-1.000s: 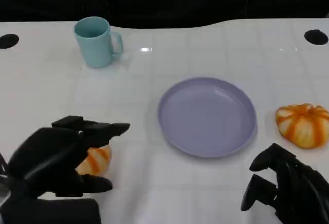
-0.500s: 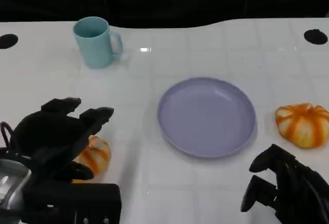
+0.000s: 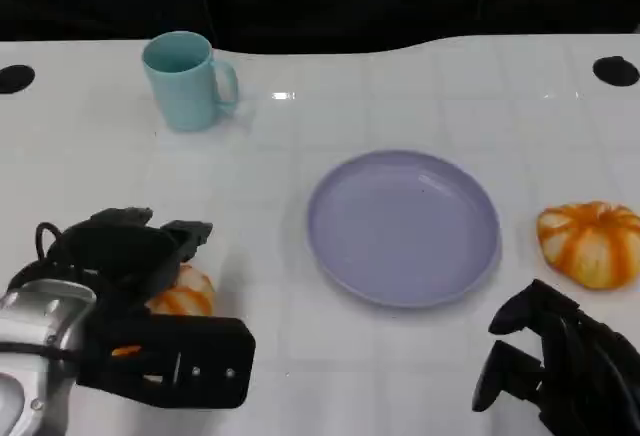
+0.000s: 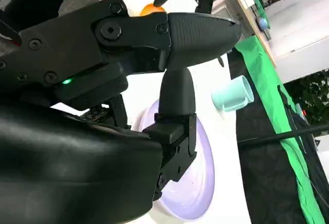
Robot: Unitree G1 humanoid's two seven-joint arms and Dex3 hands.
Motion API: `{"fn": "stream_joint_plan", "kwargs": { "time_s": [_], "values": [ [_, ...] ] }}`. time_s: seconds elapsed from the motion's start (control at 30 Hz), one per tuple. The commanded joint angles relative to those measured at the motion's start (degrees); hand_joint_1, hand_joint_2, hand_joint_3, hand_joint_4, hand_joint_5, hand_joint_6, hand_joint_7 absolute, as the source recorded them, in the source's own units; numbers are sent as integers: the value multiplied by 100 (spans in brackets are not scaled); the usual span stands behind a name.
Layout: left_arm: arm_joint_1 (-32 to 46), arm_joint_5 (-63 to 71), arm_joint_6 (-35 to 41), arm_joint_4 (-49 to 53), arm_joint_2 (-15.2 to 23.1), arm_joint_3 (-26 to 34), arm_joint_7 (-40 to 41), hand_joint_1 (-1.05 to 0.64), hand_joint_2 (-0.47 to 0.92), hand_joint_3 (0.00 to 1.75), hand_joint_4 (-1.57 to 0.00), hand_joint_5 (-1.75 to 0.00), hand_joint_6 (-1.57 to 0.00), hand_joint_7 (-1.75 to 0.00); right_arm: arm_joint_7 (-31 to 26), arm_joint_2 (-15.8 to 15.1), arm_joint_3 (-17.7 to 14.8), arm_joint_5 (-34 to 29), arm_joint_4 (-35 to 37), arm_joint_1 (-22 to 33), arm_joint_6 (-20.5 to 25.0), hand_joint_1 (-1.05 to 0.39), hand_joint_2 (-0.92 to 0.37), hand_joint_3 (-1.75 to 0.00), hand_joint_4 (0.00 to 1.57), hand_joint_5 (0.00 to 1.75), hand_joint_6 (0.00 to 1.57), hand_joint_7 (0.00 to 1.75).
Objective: Grasp the bread from the table and place it into the plate.
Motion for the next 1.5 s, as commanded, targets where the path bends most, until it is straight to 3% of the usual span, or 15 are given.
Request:
{"fn": "stream_joint_plan", "kwargs": {
  "time_s": [0.03,0.53,0.87,0.93,1.0,1.07,1.13,1.17,1.2,1.23,1.27,1.3,1.37,1.43,1.5],
  "values": [
    [-129,-18,46,249,59,-87,38,-52,86,0,-1,0,-10,0,2,-59,-47,26,-31,9,-26,-53,-92,-46,63,175,38,169],
    [-833,-398,-90,2191,-217,-551,470,-53,85,0,-6,-3,-13,-1,3,-59,-38,-1,-66,48,-67,-53,-92,-46,62,175,39,168],
    [-956,-854,-766,3440,-360,-694,1678,-46,85,0,-13,-6,-19,-3,-10,-61,-31,-11,-98,73,-59,-53,-92,-46,61,175,38,167],
    [-893,-975,-1039,3602,-373,-654,2192,-34,89,1,-27,-12,-31,-5,-4,-68,-29,-28,-94,71,-76,-53,-92,-47,62,175,39,168],
    [-880,-1043,-1367,3828,-391,-626,2802,-24,91,15,-55,-26,-52,-8,-7,-68,-29,-29,-107,71,-66,-53,-92,-47,62,175,38,168],
    [-901,-1136,-1599,4049,-441,-592,3265,-21,92,19,-66,-35,-62,-8,-5,-65,-28,-39,-107,71,-76,-53,-92,-47,62,175,38,168],
    [-952,-1235,-1778,4277,-508,-556,3619,-21,92,32,-68,-85,-85,-7,4,-60,-35,-39,-91,66,-89,-53,-92,-48,62,175,38,168],
    [-989,-1257,-1924,4397,-522,-552,3833,-21,92,34,-67,-96,-89,-6,-2,-51,-44,-29,-90,64,-75,-53,-92,-48,62,175,38,168],
    [-1026,-1263,-2073,4515,-531,-557,4067,-22,92,34,-71,-111,-99,-10,-7,-47,-48,-26,-89,62,-68,-53,-92,-47,62,175,38,168],
    [-1051,-1270,-2218,4619,-556,-547,4356,-22,92,37,-77,-141,-103,-50,0,-52,-50,-29,-81,56,-70,-53,-92,-47,62,175,38,168],
    [-1070,-1283,-2334,4703,-580,-535,4589,-23,91,40,-82,-158,-86,-110,14,-60,-53,-25,-75,49,-70,-54,-92,-47,61,175,38,168],
    [-1087,-1311,-2433,4774,-601,-524,4750,-22,90,43,-87,-168,-76,-148,24,-66,-55,-23,-69,44,-73,-54,-92,-47,61,175,38,168],
    [-1121,-1364,-2611,4880,-616,-512,4951,-22,91,46,-92,-173,-72,-168,18,-51,-67,9,-63,37,-49,-54,-92,-47,61,175,38,168],
    [-1155,-1387,-2772,4970,-617,-516,5126,-20,79,71,-92,-174,-70,-173,-3,-45,-71,24,-79,36,-11,-54,-92,-46,61,175,38,167],
    [-1176,-1436,-2865,4989,-643,-483,5228,-19,74,80,-91,-175,-69,-174,-7,-46,-75,23,-78,33,-4,-54,-92,-45,61,175,38,167]
  ]
}}
